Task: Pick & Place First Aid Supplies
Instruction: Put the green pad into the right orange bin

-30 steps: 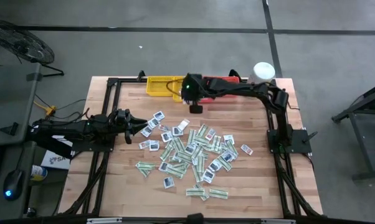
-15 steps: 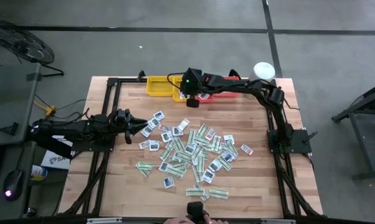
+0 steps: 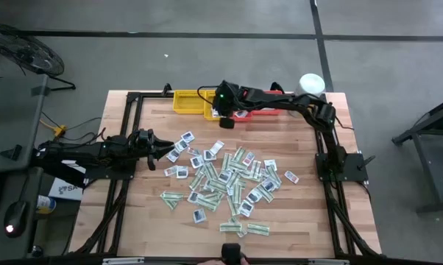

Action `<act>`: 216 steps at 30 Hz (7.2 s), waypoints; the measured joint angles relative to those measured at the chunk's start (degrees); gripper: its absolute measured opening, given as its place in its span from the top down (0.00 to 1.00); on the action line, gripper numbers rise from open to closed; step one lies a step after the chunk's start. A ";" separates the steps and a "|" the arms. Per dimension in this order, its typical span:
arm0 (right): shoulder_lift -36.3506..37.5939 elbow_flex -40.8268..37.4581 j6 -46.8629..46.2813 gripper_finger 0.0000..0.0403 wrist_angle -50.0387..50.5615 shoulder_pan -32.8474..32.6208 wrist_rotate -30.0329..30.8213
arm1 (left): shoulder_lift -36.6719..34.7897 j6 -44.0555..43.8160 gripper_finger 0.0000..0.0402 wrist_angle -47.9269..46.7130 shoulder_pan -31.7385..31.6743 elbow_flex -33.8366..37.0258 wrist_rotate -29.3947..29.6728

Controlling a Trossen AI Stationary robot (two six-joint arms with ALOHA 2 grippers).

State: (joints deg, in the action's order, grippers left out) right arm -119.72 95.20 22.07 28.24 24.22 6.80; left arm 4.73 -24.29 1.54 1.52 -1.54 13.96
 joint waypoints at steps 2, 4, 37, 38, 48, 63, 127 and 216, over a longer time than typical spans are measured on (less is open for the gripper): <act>1.14 0.00 -3.49 0.71 2.86 -0.98 -3.24 | 0.01 0.00 0.75 0.00 0.00 0.01 0.00; 2.01 0.02 -7.90 0.71 5.80 -2.15 -7.67 | 0.00 0.00 0.75 0.00 0.00 0.00 0.00; -2.23 -4.34 -39.70 0.55 4.34 -11.15 -8.79 | 0.02 0.00 0.75 0.00 0.00 0.00 0.00; -3.05 -4.03 -39.70 0.54 3.89 -11.16 -8.47 | 0.02 0.00 0.75 0.00 0.00 0.00 0.00; -7.60 -2.43 -41.63 0.58 4.25 -11.23 -4.12 | 0.02 0.00 0.75 0.01 0.00 0.01 0.00; -7.57 -3.41 -45.19 0.97 6.44 -12.61 -3.79 | 0.02 0.00 0.75 0.00 0.00 0.00 0.00; 22.55 -36.11 -67.41 0.88 -5.47 15.52 10.48 | 0.02 0.00 0.75 0.00 0.00 0.00 0.00; 17.31 -39.78 13.74 0.65 26.50 -10.05 -29.11 | 0.00 0.00 0.75 -0.04 0.00 0.00 0.00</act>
State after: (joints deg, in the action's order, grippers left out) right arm -102.41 55.42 35.81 54.74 14.17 -22.31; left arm 4.73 -24.29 1.50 1.52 -1.54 13.96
